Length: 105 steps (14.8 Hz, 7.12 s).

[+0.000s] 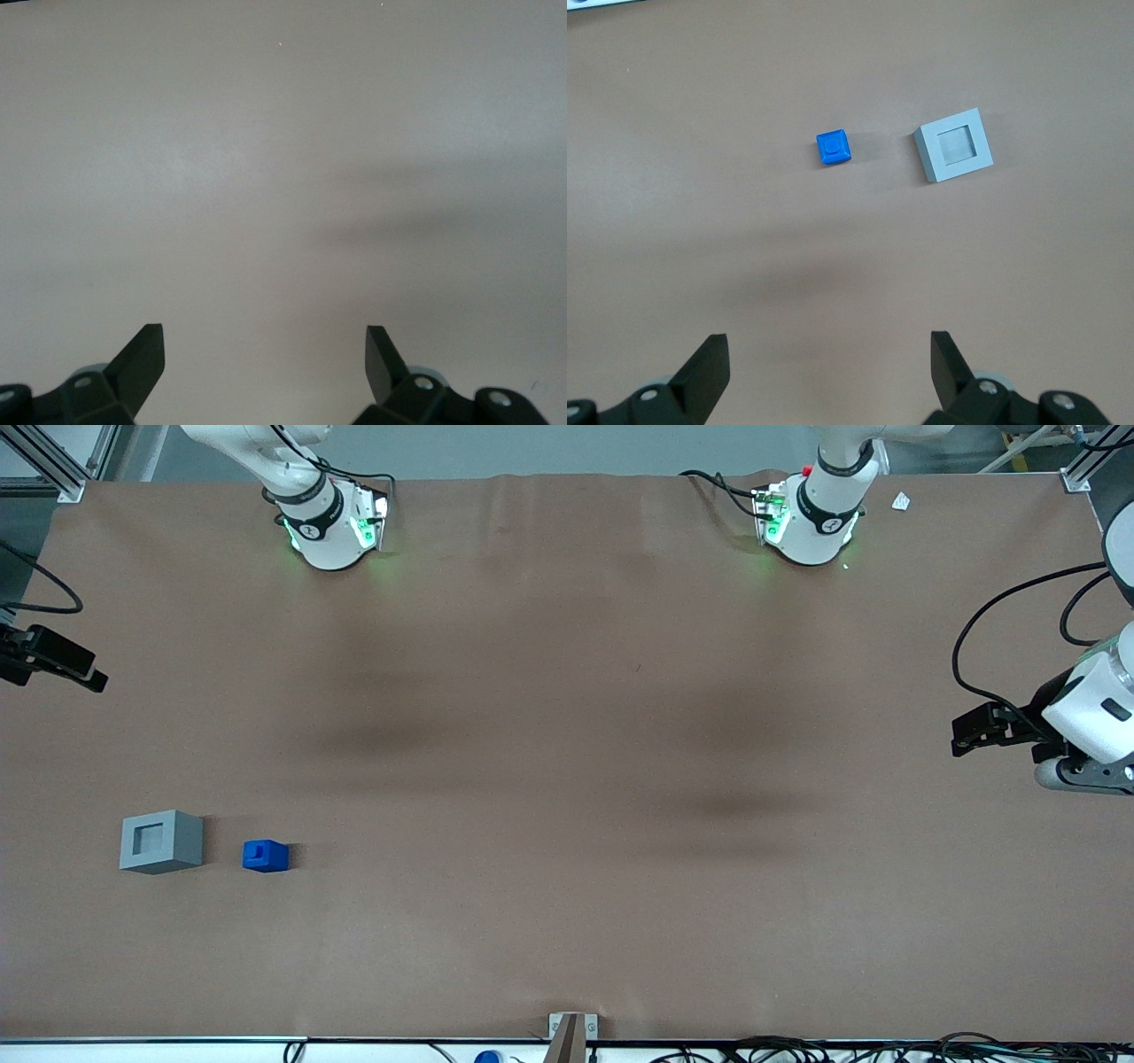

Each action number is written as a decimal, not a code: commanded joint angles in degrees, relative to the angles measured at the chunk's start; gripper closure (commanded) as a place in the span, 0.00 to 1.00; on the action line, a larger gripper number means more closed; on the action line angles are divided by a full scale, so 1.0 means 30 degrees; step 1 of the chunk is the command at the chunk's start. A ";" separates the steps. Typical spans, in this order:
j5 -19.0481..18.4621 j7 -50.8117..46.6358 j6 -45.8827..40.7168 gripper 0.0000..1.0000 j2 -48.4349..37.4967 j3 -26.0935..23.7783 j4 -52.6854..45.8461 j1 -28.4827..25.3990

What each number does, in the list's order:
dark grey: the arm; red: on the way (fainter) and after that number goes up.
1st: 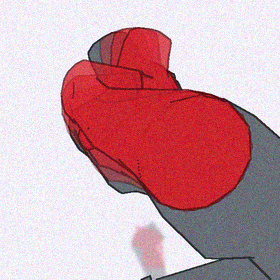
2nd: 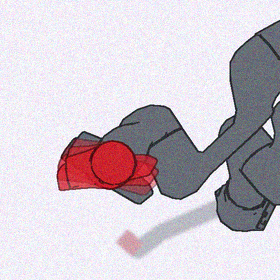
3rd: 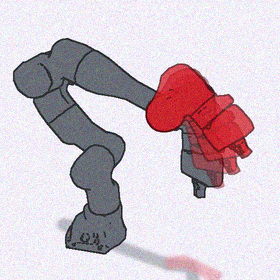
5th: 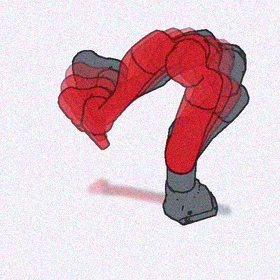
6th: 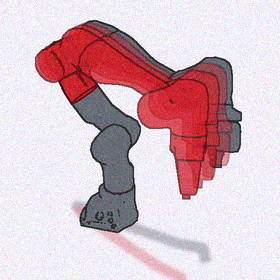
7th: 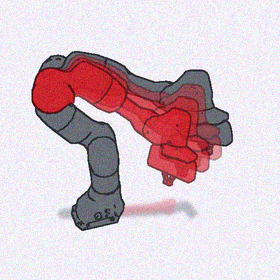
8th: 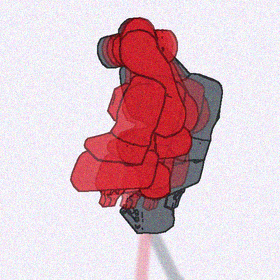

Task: Insert blue part into gray base with right arm
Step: 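Move the open right gripper down over the blue block, then close the right gripper on the blue block, then lift the blue block and carry it over the gray base, then lower the blue block into the gray base's square opening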

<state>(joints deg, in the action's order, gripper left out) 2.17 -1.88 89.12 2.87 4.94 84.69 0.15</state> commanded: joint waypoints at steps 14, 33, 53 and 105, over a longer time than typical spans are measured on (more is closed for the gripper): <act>0.0156 -0.0192 0.8571 0.00 0.7765 -0.0036 0.2585 0.0360; -0.0312 0.1620 1.5819 0.00 1.2137 -0.0036 0.3117 -0.0753; -0.0254 0.5802 0.8239 1.00 1.2255 0.0023 -0.2385 0.1204; 0.1621 0.9241 0.9842 1.00 1.3397 -0.0036 -0.2303 0.4725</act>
<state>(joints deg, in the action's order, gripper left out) 5.83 26.27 117.58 42.36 5.58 77.57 13.80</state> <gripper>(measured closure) 0.493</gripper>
